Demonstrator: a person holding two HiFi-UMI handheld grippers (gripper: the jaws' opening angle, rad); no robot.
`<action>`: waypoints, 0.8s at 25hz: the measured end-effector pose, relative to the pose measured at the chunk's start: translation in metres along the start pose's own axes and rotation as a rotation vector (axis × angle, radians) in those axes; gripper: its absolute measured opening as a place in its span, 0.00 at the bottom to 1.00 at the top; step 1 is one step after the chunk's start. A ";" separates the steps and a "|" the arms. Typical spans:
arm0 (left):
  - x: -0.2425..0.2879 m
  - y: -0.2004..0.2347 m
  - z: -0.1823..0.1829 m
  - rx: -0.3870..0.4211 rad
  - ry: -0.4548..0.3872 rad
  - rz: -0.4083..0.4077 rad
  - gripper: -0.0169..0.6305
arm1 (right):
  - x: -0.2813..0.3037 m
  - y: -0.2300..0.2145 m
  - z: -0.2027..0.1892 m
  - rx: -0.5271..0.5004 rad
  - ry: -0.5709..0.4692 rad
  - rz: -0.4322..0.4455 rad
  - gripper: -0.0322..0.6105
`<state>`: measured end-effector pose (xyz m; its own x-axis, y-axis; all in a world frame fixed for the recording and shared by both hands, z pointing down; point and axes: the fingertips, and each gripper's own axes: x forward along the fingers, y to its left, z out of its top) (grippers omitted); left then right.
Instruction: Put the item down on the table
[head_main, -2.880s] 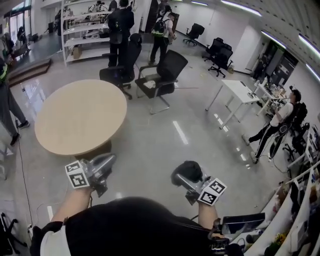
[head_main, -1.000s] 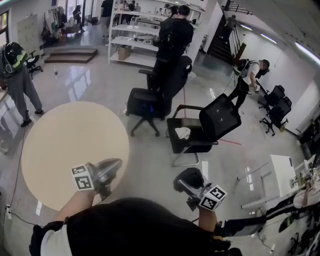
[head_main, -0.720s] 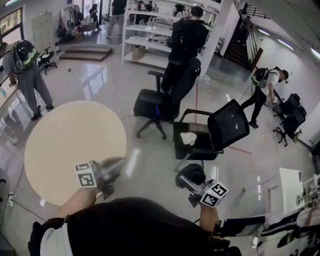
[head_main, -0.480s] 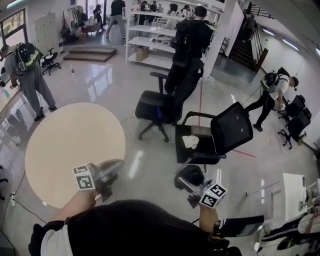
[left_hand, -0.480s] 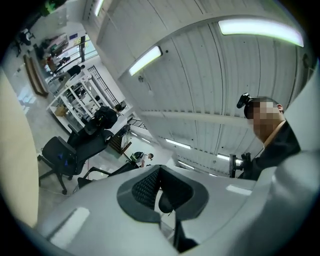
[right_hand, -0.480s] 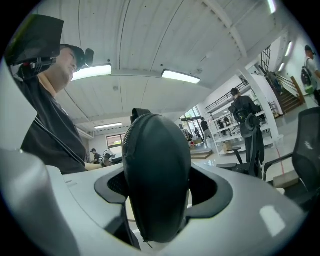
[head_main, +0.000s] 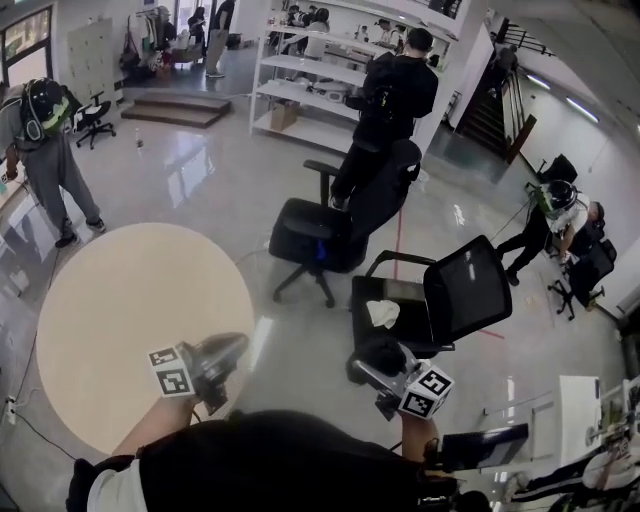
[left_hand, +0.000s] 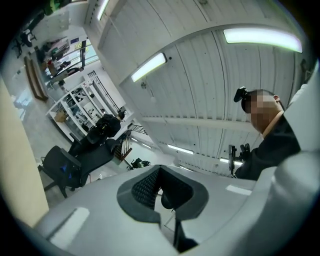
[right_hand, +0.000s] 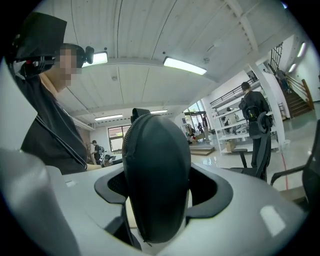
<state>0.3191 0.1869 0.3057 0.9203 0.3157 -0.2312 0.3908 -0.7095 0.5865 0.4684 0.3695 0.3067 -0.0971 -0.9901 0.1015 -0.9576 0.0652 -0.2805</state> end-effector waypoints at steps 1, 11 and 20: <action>-0.002 0.010 0.005 0.002 -0.002 0.002 0.02 | 0.009 -0.004 0.004 -0.001 0.006 -0.001 0.58; -0.009 0.067 0.042 0.058 -0.069 0.156 0.02 | 0.066 -0.056 0.028 -0.026 0.018 0.095 0.58; -0.029 0.065 0.072 0.196 -0.194 0.431 0.02 | 0.112 -0.097 0.045 -0.122 0.088 0.310 0.58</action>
<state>0.3192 0.0860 0.2944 0.9784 -0.1414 -0.1507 -0.0461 -0.8602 0.5078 0.5623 0.2468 0.3026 -0.4064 -0.9067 0.1126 -0.9038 0.3808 -0.1950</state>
